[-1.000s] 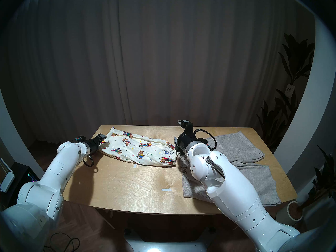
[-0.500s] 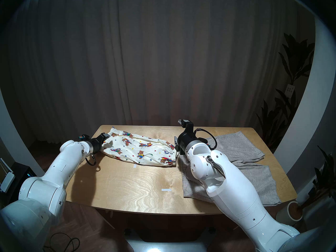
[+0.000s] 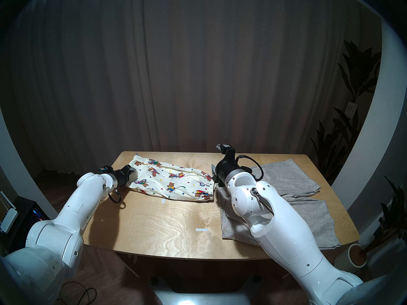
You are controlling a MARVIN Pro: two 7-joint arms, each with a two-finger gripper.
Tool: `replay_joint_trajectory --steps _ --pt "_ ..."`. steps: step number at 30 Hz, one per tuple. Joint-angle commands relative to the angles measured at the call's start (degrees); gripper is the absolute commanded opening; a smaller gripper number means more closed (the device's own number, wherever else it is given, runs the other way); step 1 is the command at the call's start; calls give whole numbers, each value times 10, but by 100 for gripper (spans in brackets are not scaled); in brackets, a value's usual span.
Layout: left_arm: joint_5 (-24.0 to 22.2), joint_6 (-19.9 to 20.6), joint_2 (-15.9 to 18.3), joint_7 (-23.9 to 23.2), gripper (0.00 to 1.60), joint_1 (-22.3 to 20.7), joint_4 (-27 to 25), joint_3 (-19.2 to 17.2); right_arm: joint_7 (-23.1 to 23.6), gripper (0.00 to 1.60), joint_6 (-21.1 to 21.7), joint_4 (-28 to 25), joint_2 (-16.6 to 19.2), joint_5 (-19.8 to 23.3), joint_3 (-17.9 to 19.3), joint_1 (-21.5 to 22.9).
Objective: Fold pants twice and stack them
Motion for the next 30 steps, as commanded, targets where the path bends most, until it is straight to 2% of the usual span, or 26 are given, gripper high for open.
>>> replay_joint_trajectory --steps 1,6,8,10,11,13,16,25,28,30 --pt "-12 -10 0 23 89 29 -57 -14 7 160 6 -10 -2 3 3 6" --pt "-19 -16 5 50 65 49 -105 -27 7 160 10 -9 -2 5 5 7" --pt "-23 -20 8 57 47 57 -119 -33 7 160 12 -9 -2 6 6 7" --pt "-25 -25 10 65 39 64 -130 -38 7 160 13 -9 -2 7 6 7" --pt "-26 -27 12 68 24 66 -133 -40 7 160 15 -9 -1 8 7 6" --pt "-31 -31 15 82 12 81 -158 -48 7 160 16 -9 0 9 8 6" --pt "-36 -34 17 96 0 93 -183 -55 8 160 18 -10 0 10 9 4" --pt "-42 -40 12 132 0 113 -244 -60 9 160 20 -21 5 13 13 -7" --pt "-48 -42 14 155 0 131 -280 -68 10 160 21 -26 7 13 15 -12" --pt "-46 -43 15 151 0 132 -282 -65 11 160 20 -29 9 13 17 -15"
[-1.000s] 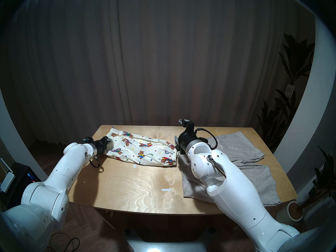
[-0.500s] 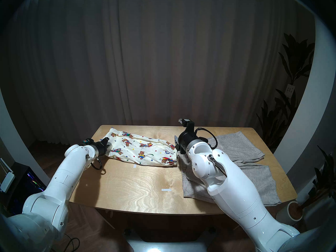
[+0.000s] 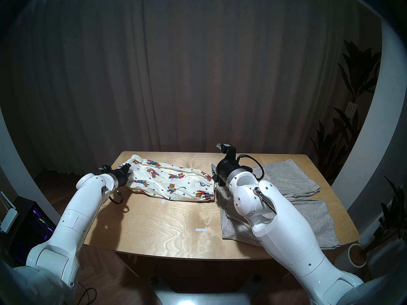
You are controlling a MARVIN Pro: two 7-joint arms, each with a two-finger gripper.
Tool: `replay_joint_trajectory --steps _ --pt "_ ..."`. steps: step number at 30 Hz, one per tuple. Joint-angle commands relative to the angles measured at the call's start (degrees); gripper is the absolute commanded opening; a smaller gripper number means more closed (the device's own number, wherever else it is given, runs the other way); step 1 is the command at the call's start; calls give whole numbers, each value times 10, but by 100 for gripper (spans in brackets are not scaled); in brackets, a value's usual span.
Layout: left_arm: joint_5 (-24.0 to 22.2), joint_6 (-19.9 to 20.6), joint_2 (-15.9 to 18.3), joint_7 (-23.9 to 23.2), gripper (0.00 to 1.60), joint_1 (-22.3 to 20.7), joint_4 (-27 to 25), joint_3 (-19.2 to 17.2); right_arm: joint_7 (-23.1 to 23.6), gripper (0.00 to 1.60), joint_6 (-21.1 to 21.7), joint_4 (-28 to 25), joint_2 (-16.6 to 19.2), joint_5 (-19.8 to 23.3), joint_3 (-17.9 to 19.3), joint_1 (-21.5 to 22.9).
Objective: Fold pants twice and stack them
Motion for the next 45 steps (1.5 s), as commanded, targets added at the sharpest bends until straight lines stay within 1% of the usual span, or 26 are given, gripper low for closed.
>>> replay_joint_trajectory --steps 1,2,3,6,12,14,15,20,26,32,33,34,38,45 --pt "-3 -7 6 16 0 19 -72 -10 8 160 0 -23 7 -1 6 -9" --pt "-1 -6 5 11 0 13 -65 -6 8 160 1 -24 7 0 7 -10" --pt "-2 -6 6 14 0 20 -80 -7 8 160 1 -25 8 0 7 -11" --pt "3 -9 6 23 0 25 -102 -2 8 160 1 -27 9 0 8 -13" --pt "26 -5 11 33 0 12 -120 21 10 160 3 -33 12 2 10 -18" --pt "28 -4 10 35 0 6 -123 26 10 160 2 -36 13 3 12 -21" --pt "36 -3 13 38 0 2 -122 33 11 160 2 -37 14 3 12 -22" --pt "40 -2 6 35 0 -16 -110 46 12 160 3 -40 16 4 16 -25" --pt "49 3 -3 31 0 -50 -94 66 13 160 2 -40 16 6 18 -26" --pt "59 16 -14 22 0 -77 -85 82 14 160 1 -38 15 8 22 -26" --pt "59 22 -15 19 0 -87 -77 89 14 160 1 -38 15 8 23 -26" --pt "61 23 -18 19 0 -83 -82 85 14 160 1 -37 15 9 23 -26" --pt "59 36 -22 -1 0 -105 -62 97 15 160 -1 -37 14 9 26 -27" --pt "67 63 -9 -65 0 -113 -59 117 17 160 -2 -36 14 9 29 -28"
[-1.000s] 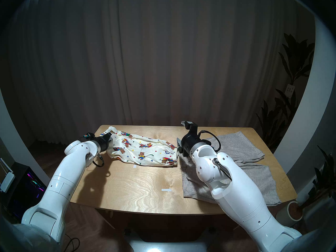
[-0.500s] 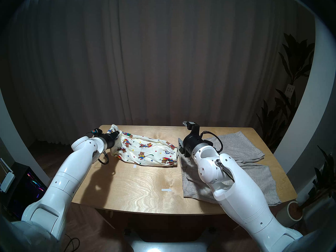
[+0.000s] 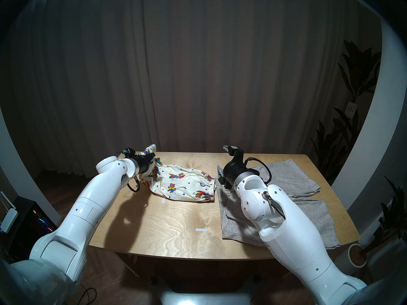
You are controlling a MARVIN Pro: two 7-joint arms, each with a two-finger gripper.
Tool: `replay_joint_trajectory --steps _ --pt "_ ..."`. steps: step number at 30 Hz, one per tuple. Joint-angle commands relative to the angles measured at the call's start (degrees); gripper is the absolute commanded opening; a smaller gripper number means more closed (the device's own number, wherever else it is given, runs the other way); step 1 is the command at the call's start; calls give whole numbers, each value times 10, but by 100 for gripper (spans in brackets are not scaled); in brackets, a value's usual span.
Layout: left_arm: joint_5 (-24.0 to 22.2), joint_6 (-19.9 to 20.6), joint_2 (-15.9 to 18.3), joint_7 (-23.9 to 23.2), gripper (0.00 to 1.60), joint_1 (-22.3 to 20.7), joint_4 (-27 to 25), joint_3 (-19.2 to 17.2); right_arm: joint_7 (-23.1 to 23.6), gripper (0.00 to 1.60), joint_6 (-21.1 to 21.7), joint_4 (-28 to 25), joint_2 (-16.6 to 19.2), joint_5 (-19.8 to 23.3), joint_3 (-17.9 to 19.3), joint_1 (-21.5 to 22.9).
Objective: Fold pants twice and stack them
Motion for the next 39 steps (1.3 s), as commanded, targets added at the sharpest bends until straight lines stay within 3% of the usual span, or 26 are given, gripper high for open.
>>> replay_joint_trajectory --steps 1,10,18,32,39 --pt "5 19 10 -64 0 -42 -7 11 8 160 -4 -11 -5 -1 4 2" --pt "18 39 19 -120 0 -33 -28 38 12 160 -7 -11 -5 0 5 3" --pt "23 47 11 -140 0 -26 -44 56 13 160 -7 -12 -3 2 7 2" --pt "20 55 -16 -163 0 -15 -65 86 16 160 -3 -11 2 8 17 -1" --pt "14 61 -12 -143 0 9 -112 93 17 160 3 -4 1 11 20 2"
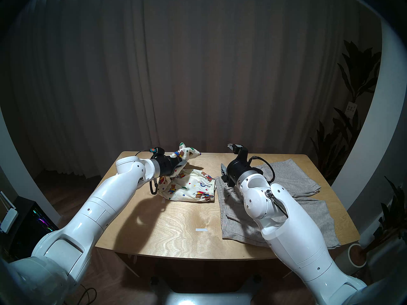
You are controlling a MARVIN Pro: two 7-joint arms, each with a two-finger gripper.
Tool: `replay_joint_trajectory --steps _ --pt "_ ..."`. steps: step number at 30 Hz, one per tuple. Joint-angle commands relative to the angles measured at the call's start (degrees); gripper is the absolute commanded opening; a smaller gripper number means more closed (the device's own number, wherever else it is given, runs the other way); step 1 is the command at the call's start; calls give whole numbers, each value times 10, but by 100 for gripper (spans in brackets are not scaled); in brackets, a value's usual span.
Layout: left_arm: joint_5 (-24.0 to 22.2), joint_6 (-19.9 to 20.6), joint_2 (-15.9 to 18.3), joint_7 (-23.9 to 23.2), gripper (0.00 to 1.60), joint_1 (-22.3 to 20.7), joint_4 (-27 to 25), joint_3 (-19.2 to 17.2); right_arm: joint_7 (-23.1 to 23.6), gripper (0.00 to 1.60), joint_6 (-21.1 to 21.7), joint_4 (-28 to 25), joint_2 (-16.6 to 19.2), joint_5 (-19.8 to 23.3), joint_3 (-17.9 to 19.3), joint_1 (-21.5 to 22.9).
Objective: Fold pants twice and stack them
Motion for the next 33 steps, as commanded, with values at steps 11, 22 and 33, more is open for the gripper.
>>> replay_joint_trajectory --steps 11,22,33 --pt "15 18 9 63 56 33 -100 21 7 160 17 -2 1 5 5 7" --pt "8 10 -15 76 43 36 -88 23 8 160 20 1 1 6 9 7" --pt "-5 26 -9 77 65 45 -101 24 8 160 29 13 2 12 18 11"
